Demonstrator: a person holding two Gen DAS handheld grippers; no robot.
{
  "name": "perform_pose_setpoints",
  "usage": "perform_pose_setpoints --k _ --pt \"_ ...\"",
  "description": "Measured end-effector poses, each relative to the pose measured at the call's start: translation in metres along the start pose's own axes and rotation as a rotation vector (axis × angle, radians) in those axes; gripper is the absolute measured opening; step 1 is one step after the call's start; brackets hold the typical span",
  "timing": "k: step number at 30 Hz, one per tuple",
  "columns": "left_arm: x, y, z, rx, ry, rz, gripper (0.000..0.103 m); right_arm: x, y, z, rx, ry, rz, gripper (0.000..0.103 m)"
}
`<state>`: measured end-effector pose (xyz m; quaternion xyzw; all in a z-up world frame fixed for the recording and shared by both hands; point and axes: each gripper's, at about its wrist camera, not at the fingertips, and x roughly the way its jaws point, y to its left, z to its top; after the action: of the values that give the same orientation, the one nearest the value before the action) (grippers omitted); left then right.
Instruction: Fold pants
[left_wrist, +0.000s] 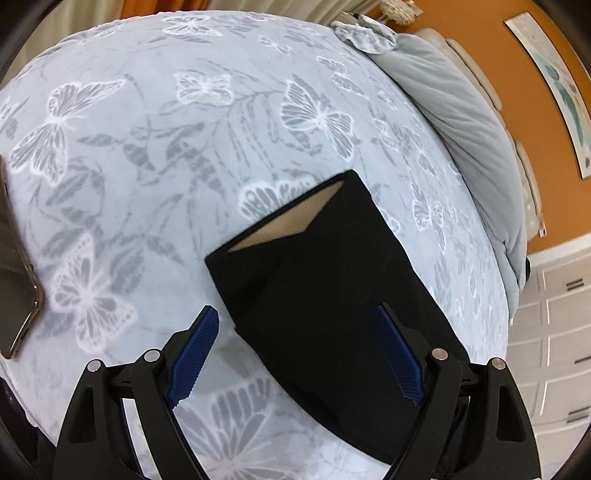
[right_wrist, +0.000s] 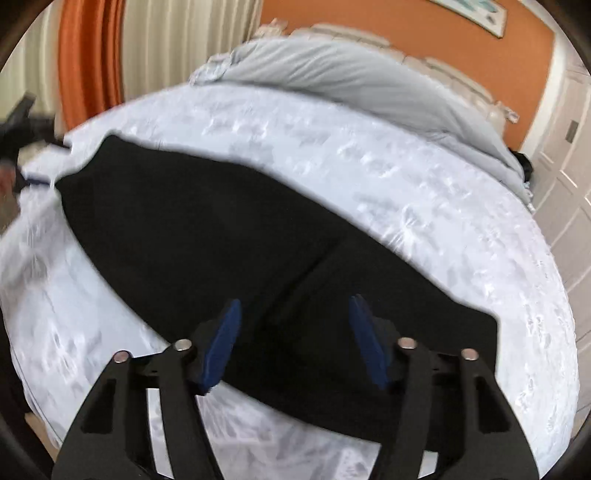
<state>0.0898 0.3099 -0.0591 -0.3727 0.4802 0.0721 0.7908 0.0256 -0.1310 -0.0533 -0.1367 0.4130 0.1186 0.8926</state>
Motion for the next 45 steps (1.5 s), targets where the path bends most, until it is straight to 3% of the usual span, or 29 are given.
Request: perform_pose_setpoints --k 2,5,7,10,11,15,17,19,21,23,25,26,29,30,32,34,35,39,42,44,45 --pt "0.002 -0.005 -0.003 0.006 0.006 0.001 0.083 0.008 0.006 -0.006 -0.035 0.016 -0.031 0.058" --pt "0.007 -0.013 -0.007 0.013 0.021 -0.003 0.083 0.017 0.006 -0.013 -0.043 0.036 -0.035 0.072" --pt "0.010 -0.017 -0.010 0.024 0.022 0.006 0.083 0.027 0.005 -0.018 -0.025 0.061 -0.016 0.071" --pt "0.013 -0.021 -0.010 0.034 0.024 0.011 0.085 0.035 -0.001 -0.017 0.021 0.043 0.000 0.044" --pt "0.013 -0.021 -0.010 0.036 0.026 0.006 0.085 0.033 -0.006 -0.010 0.048 0.035 -0.018 0.022" --pt "0.009 -0.018 -0.009 0.031 0.021 -0.009 0.085 0.006 -0.031 0.020 0.251 -0.075 0.083 0.021" --pt "0.005 -0.014 -0.008 0.020 0.012 -0.025 0.085 -0.006 -0.020 0.038 0.256 -0.131 0.165 0.021" --pt "0.004 -0.012 -0.006 0.014 0.003 -0.026 0.085 0.005 0.007 0.050 0.242 -0.120 0.265 0.021" --pt "0.006 -0.008 -0.005 0.002 0.001 -0.008 0.086 0.032 0.027 0.048 0.232 -0.044 0.324 0.028" --pt "0.015 -0.003 -0.004 -0.017 0.030 0.000 0.086 0.051 0.039 0.042 0.227 0.025 0.300 0.029" --pt "0.033 0.009 -0.005 -0.078 0.109 -0.024 0.086 0.032 0.033 0.043 0.238 -0.026 0.306 0.032" --pt "0.042 0.016 -0.005 -0.119 0.149 -0.046 0.086 0.019 0.026 0.045 0.246 -0.061 0.295 0.042" --pt "0.046 0.023 -0.002 -0.180 0.133 -0.084 0.090 -0.022 -0.009 0.041 0.306 -0.210 0.178 0.076" --pt "0.046 0.020 0.000 -0.167 0.118 -0.091 0.089 -0.030 -0.021 0.037 0.329 -0.233 0.149 0.079" --pt "0.048 0.015 0.001 -0.130 0.095 -0.081 0.076 -0.038 -0.051 0.022 0.396 -0.234 0.089 0.079" --pt "0.048 0.004 0.000 -0.063 0.065 -0.024 0.025 -0.043 -0.074 0.010 0.463 -0.216 0.038 0.079" --pt "0.047 -0.003 -0.001 -0.030 0.052 -0.033 0.019 -0.043 -0.081 0.006 0.483 -0.208 0.024 0.079" --pt "0.013 -0.055 -0.016 0.138 -0.073 -0.064 0.017 -0.056 -0.111 -0.011 0.548 -0.189 -0.039 0.079" --pt "-0.021 -0.131 -0.060 0.343 -0.112 -0.227 0.018 -0.060 -0.129 -0.017 0.565 -0.179 -0.062 0.080" --pt "-0.022 -0.169 -0.095 0.464 -0.063 -0.326 0.034 -0.060 -0.134 -0.023 0.565 -0.168 -0.076 0.080" --pt "-0.019 -0.187 -0.114 0.530 -0.019 -0.375 0.063 -0.058 -0.137 -0.024 0.569 -0.161 -0.080 0.080"
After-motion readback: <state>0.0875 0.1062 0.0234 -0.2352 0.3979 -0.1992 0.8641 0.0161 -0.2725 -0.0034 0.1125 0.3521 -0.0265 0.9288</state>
